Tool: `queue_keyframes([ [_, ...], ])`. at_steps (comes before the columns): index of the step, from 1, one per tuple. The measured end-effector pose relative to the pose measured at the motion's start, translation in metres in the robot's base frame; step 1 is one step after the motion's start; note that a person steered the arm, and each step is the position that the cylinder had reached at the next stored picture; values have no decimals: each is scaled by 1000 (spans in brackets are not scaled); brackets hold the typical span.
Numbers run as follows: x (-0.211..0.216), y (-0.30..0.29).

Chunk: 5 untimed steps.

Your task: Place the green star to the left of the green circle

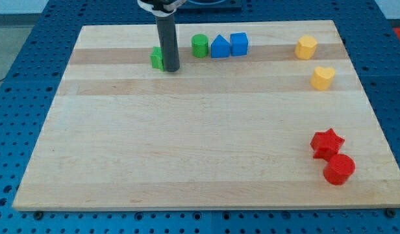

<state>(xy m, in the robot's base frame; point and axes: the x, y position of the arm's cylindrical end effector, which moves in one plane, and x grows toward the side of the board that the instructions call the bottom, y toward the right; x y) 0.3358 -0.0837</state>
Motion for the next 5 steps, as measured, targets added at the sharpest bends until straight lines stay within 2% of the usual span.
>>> queue_keyframes([
  [2, 14, -57],
  [5, -18, -60],
])
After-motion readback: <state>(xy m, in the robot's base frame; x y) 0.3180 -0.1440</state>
